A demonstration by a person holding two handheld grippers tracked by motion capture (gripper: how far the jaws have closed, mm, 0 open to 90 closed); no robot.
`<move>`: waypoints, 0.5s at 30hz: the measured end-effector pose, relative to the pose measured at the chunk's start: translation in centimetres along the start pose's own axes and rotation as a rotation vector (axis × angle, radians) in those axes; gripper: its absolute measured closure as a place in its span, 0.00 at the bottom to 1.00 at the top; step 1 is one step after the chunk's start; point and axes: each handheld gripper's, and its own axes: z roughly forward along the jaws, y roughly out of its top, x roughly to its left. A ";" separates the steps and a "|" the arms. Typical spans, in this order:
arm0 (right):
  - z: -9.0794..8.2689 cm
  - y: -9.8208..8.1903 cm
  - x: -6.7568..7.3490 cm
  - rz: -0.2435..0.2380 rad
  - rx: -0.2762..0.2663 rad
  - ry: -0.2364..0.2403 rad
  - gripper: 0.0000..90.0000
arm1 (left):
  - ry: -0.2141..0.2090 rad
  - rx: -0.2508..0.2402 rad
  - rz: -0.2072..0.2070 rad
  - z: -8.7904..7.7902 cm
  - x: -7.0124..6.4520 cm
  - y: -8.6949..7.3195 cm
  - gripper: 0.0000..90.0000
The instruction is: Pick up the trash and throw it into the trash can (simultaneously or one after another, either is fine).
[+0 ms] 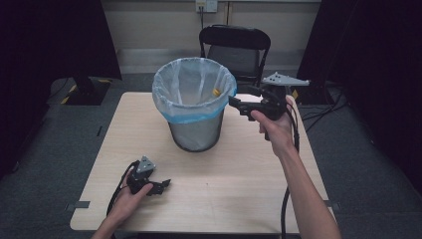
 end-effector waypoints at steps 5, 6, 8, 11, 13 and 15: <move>-0.4 -1.1 -0.2 0.001 0.022 -0.011 0.18 | -0.001 0.001 -0.001 0.0 0.0 0.0 0.15; -0.7 -1.5 -0.3 0.003 0.028 -0.014 0.18 | 0.000 0.000 0.000 0.0 0.0 0.0 0.15; -0.8 -1.7 -0.2 0.003 0.029 -0.016 0.18 | 0.000 0.000 0.000 0.0 0.0 0.0 0.15; -1.4 -2.1 -0.2 -0.003 0.036 -0.022 0.18 | -0.001 0.000 0.000 0.0 0.0 0.0 0.15; -1.8 -2.6 -0.3 -0.010 0.047 -0.031 0.18 | 0.000 0.000 0.000 0.0 0.0 0.0 0.15; -2.0 -2.8 -0.3 -0.009 0.050 -0.032 0.18 | 0.000 0.000 0.000 0.0 0.0 0.0 0.15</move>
